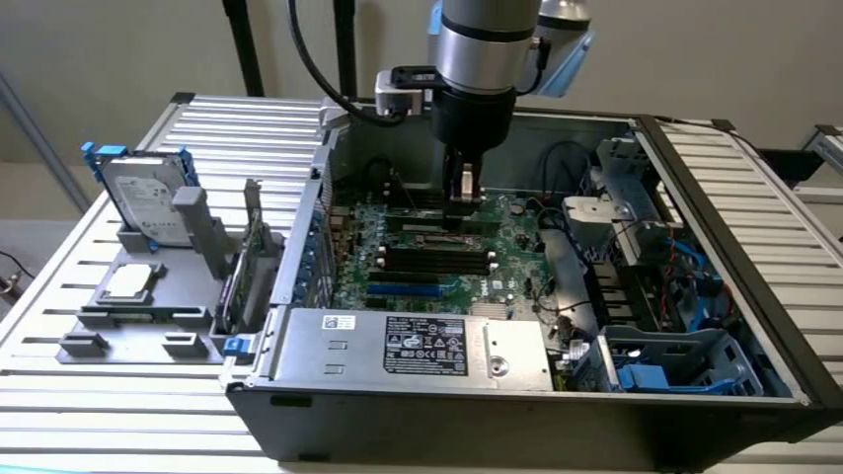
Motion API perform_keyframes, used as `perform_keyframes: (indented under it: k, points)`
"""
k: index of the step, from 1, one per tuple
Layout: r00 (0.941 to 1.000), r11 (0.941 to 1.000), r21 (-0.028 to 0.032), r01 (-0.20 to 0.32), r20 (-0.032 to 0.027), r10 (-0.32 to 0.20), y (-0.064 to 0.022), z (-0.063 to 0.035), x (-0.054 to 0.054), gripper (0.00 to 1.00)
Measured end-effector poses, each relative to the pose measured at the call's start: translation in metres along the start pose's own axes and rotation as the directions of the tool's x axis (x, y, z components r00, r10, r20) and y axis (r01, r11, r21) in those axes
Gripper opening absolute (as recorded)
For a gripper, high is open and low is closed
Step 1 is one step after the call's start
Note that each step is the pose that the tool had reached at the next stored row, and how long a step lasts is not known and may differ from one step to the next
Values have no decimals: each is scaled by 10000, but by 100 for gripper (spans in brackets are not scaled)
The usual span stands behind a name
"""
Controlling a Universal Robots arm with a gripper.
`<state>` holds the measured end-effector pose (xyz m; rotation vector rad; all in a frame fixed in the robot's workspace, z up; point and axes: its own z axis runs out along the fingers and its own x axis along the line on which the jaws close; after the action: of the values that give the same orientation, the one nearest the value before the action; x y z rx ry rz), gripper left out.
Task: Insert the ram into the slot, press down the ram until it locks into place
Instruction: 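Insert the ram into the slot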
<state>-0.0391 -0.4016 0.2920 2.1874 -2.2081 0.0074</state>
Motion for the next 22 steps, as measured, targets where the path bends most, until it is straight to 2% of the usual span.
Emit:
perform_keyframes:
  k: [13,22]
  points:
    - [10000,10000,-1,-26,-29,26,-6,228,-46,13]
    - [10000,10000,-26,-29,-72,28,-42,305,-57,13]
